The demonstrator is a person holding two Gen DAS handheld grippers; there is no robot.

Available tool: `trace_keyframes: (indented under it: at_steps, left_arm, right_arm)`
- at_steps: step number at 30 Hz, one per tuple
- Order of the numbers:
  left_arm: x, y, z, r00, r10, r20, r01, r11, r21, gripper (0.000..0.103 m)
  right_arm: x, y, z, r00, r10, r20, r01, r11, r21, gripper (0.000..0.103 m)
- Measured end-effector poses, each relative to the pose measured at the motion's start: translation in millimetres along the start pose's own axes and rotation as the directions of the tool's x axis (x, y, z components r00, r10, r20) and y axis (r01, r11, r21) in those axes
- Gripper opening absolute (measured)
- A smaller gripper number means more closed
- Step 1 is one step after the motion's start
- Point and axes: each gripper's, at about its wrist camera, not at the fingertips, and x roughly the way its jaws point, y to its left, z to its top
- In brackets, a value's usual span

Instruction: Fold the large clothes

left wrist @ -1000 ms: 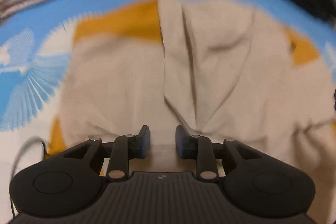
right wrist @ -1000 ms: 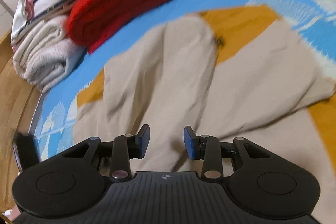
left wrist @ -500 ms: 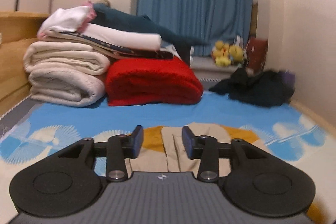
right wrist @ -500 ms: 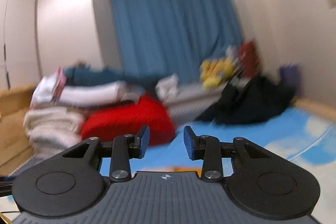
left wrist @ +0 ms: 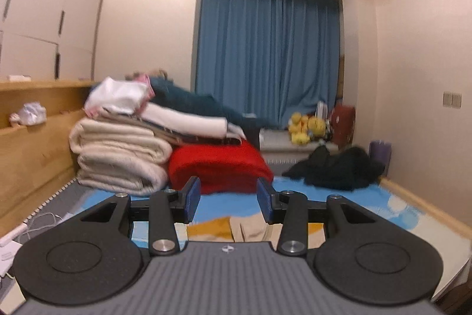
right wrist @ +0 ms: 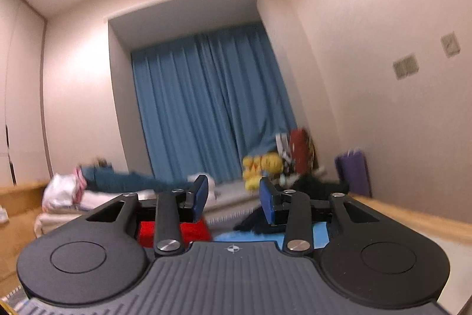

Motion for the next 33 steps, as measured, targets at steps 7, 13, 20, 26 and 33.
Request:
trace_keyframes:
  at_steps: [7,13,20,26,33]
  left_arm:
    - [-90.9,3.0,37.7,0.998,-0.009,0.069,0.008,1.000,0.017,0.063]
    - [-46.5,2.1,-36.4,0.998,-0.054,-0.009,0.054,0.997,-0.060,0.059]
    - [55.6,0.1,-209.7,0.988,0.079,-0.130,-0.085,0.995,-0.044,0.039]
    - [120.5,31.9,-270.0,0.895,0.165,-0.413,-0.218,0.972,-0.083,0.039]
    - [156.7,76.3,-311.1,0.786,0.164,-0.596,-0.320,0.933,-0.165,0.039]
  right_arm:
    - [-59.6,-24.1,60.7,0.993,-0.018,0.120,0.016,1.000,0.016,0.047]
    - [-42.2,-39.1,29.0,0.998,-0.055,0.029,0.056,0.998,-0.021,0.051]
    - [12.4,-57.6,-122.4,0.983,-0.116,-0.140,0.118,0.993,0.008,0.051]
    - [56.8,-57.8,-243.0,0.898,-0.114,-0.424,0.102,0.994,-0.051,0.051]
    - [110.2,-58.8,-328.6,0.721,-0.117,-0.683,0.140,0.990,-0.021,0.050]
